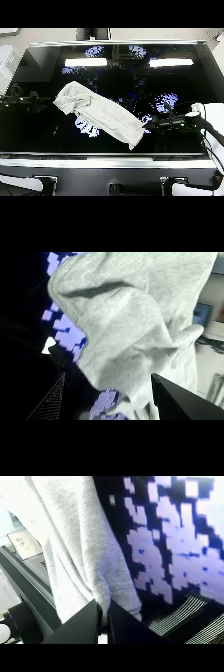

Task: Fold the clothes and pants, and hang the long-sleeved shirts on hangers.

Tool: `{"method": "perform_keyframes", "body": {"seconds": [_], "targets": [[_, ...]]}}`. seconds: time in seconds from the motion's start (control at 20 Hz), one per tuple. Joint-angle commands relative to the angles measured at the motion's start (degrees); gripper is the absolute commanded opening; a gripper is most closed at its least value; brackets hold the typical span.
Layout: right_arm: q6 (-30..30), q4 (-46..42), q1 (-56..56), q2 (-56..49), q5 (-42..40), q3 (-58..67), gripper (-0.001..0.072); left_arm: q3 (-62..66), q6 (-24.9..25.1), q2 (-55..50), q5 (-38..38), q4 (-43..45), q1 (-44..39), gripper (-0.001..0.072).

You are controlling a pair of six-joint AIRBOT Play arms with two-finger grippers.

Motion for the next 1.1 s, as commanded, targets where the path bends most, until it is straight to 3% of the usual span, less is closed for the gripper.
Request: {"method": "perform_keyframes", "body": {"seconds": [0.0, 0.35, 0.45, 0.5, 0.75, 1.05], "targets": [[2.6, 0.1, 0.0, 1.2, 0.4, 0.1, 0.0037, -0.5, 5.4, -5.8, 2.3, -6.3, -0.5, 0.0622], [4.0, 0.2, 0.0, 1.3, 0.2, 0.1, 0.0037, 4.4, 5.6, -10.3, 4.7, -7.0, -5.9, 0.0586], [4.0, 0.2, 0.0, 1.8, 0.2, 0.1, 0.0037, 5.6, 5.3, -11.0, 4.8, -7.1, -6.7, 0.0096], [4.0, 0.2, 0.0, 2.3, 0.2, 0.1, 0.0037, 6.1, 5.2, -11.0, 4.8, -7.1, -6.8, 0.0017], [4.0, 0.4, 0.0, 8.1, -0.3, 1.1, 0.0036, 13.8, 4.6, -10.0, -1.1, -10.1, -7.0, 0.0016], [5.8, 0.0, 0.8, 18.4, -11.8, 19.1, 0.0035, 38.6, -5.6, -3.3, -0.9, -10.5, -8.5, 0.0015]]}}
